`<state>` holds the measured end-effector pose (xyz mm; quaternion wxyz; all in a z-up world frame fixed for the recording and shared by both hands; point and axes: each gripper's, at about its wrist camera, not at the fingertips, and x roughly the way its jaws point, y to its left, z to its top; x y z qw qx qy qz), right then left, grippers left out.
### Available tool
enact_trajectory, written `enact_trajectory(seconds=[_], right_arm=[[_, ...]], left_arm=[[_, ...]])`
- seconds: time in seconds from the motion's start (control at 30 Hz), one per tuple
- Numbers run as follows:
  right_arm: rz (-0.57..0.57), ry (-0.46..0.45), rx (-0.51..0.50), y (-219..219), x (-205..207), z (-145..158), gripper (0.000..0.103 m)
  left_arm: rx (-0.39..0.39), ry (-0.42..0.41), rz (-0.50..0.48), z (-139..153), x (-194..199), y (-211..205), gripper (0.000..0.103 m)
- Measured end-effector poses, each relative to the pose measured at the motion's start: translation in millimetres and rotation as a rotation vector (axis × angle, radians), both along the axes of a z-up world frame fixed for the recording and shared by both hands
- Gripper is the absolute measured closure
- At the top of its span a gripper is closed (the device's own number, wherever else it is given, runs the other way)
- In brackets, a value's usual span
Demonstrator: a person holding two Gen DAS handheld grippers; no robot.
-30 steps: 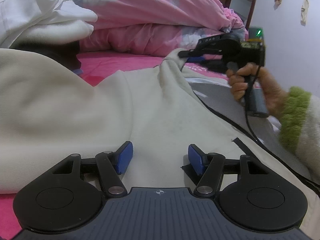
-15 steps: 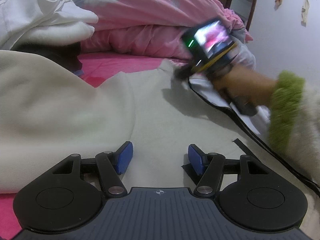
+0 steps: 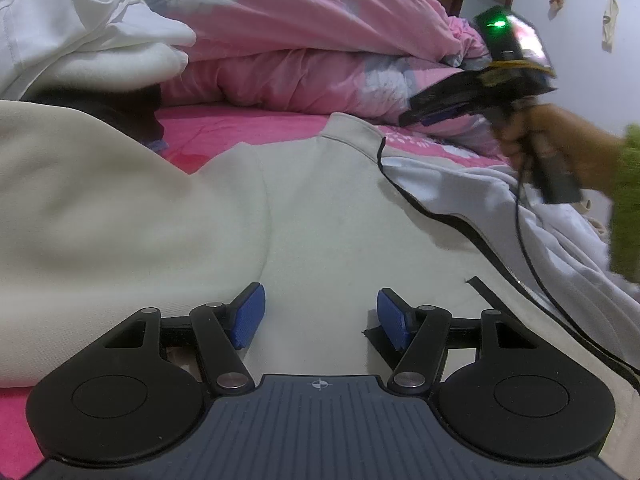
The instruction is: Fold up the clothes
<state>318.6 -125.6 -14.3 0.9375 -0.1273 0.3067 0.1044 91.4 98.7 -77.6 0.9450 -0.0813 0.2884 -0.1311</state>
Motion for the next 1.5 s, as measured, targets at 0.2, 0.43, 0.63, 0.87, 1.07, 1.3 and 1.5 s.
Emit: enact_trajectory(seconds=[0.2,0.43,0.63,0.87,1.07,1.3,1.5], right_arm=[[0.228,0.111,0.079,9,-43,-2,0.069],[0.269,0.146,-0.307,40,-41,-58,0.072],[0.251,0.043,-0.236,59,-28,-26,0.078],[0.122,0.069,-0.142,53,41,-67,0.082],[0.016,0.067,0.085,-2,17,-10,0.088],[-0.124,0.273,0.108,-58,39,-23,0.088],[-0.218,0.231,-0.028,-53,78,-58,0.103]], left_arm=[[0.000,-0.001,0.001,0,0,-1,0.040],[-0.089,-0.007,0.015,4,-2,11,0.039],[-0.143,0.011,0.020,2,1,16,0.036],[-0.107,0.005,0.012,1,1,13,0.035],[-0.112,0.007,0.010,0,-1,14,0.035],[-0.106,0.007,0.012,0,1,13,0.035],[-0.094,0.006,0.011,-1,0,11,0.034]])
